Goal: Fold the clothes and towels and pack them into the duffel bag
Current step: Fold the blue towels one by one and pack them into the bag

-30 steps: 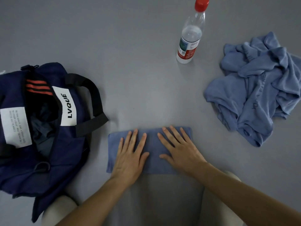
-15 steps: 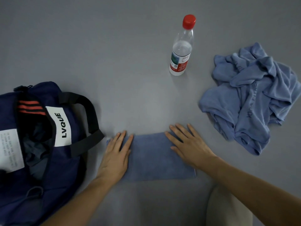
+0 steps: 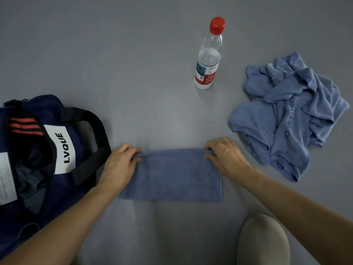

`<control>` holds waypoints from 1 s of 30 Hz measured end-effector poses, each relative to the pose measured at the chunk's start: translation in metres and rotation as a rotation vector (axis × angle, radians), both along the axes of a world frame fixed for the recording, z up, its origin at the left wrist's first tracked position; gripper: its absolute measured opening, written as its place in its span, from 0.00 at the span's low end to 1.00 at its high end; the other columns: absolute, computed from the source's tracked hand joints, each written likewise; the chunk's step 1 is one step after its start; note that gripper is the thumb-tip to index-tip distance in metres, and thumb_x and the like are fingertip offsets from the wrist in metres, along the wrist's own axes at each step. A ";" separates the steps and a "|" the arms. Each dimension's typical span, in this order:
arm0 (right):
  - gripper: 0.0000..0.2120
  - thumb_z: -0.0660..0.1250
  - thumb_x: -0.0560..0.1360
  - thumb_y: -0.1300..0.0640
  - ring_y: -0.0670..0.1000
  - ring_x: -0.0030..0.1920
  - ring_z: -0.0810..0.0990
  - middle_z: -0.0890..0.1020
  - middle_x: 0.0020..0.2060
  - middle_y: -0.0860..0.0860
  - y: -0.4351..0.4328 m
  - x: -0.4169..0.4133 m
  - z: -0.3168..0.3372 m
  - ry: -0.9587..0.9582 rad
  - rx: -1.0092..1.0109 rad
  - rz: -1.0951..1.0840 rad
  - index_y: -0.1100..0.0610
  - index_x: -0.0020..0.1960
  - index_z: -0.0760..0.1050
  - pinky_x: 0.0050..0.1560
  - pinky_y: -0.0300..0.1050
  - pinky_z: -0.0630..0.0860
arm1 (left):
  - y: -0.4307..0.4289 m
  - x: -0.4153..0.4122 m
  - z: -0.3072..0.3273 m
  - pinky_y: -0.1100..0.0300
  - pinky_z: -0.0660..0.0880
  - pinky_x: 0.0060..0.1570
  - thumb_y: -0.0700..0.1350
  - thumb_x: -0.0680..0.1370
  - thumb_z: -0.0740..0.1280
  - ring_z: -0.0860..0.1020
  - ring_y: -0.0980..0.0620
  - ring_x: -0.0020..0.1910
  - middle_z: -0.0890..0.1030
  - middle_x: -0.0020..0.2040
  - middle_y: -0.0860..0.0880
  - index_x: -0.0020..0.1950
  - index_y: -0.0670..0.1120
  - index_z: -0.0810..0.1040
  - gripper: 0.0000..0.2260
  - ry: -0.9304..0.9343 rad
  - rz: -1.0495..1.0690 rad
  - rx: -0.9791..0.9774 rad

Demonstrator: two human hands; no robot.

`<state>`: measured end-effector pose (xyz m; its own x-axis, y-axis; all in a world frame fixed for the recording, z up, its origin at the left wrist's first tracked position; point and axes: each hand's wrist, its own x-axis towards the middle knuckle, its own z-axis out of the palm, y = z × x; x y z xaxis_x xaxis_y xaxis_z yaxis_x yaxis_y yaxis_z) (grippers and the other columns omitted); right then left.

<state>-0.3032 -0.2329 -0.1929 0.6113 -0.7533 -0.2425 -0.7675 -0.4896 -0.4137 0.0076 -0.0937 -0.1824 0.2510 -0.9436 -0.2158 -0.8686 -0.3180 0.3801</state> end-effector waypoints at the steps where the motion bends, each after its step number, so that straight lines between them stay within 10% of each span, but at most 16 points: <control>1: 0.05 0.72 0.74 0.56 0.58 0.46 0.77 0.81 0.42 0.52 -0.003 -0.001 0.001 -0.040 -0.061 -0.018 0.55 0.48 0.79 0.49 0.53 0.74 | -0.002 -0.003 0.003 0.53 0.74 0.51 0.40 0.77 0.70 0.77 0.46 0.50 0.77 0.50 0.48 0.55 0.45 0.82 0.07 -0.019 0.027 -0.064; 7: 0.03 0.69 0.71 0.61 0.57 0.41 0.72 0.76 0.38 0.51 0.019 -0.012 0.028 -0.179 -0.402 0.126 0.55 0.44 0.76 0.41 0.52 0.66 | 0.025 -0.022 0.013 0.47 0.74 0.48 0.33 0.74 0.68 0.75 0.42 0.48 0.78 0.53 0.43 0.54 0.41 0.79 0.09 -0.151 0.032 -0.253; 14: 0.06 0.72 0.69 0.59 0.58 0.41 0.77 0.78 0.40 0.52 0.082 -0.050 -0.005 -0.060 -0.353 0.386 0.54 0.44 0.78 0.43 0.52 0.70 | 0.109 -0.045 -0.011 0.46 0.70 0.46 0.45 0.72 0.59 0.76 0.39 0.45 0.77 0.51 0.45 0.52 0.45 0.81 0.15 -0.311 -0.139 -0.044; 21: 0.03 0.67 0.76 0.56 0.57 0.47 0.77 0.80 0.47 0.52 0.078 -0.029 0.015 -0.179 -0.319 0.442 0.53 0.47 0.79 0.45 0.53 0.76 | 0.087 -0.100 0.018 0.43 0.71 0.57 0.53 0.79 0.62 0.74 0.38 0.59 0.76 0.63 0.43 0.63 0.44 0.77 0.18 -0.178 0.229 0.012; 25: 0.28 0.70 0.69 0.59 0.61 0.70 0.72 0.71 0.72 0.58 0.070 -0.021 -0.001 -0.043 -0.237 0.544 0.49 0.69 0.74 0.65 0.55 0.72 | 0.065 -0.135 0.004 0.46 0.46 0.78 0.55 0.82 0.61 0.47 0.39 0.81 0.47 0.82 0.38 0.82 0.42 0.48 0.35 0.114 0.550 0.147; 30: 0.32 0.72 0.68 0.53 0.58 0.54 0.80 0.78 0.61 0.56 0.075 -0.029 -0.008 0.003 -0.255 0.492 0.48 0.71 0.72 0.51 0.51 0.78 | 0.037 -0.124 -0.029 0.41 0.43 0.78 0.63 0.81 0.46 0.44 0.39 0.81 0.47 0.82 0.38 0.82 0.42 0.47 0.36 -0.005 0.344 0.140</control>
<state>-0.3325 -0.1582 -0.2004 0.9056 -0.4140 -0.0922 -0.4239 -0.8752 -0.2333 -0.1169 -0.0563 -0.2112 0.5493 -0.7656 -0.3349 -0.7037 -0.6399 0.3087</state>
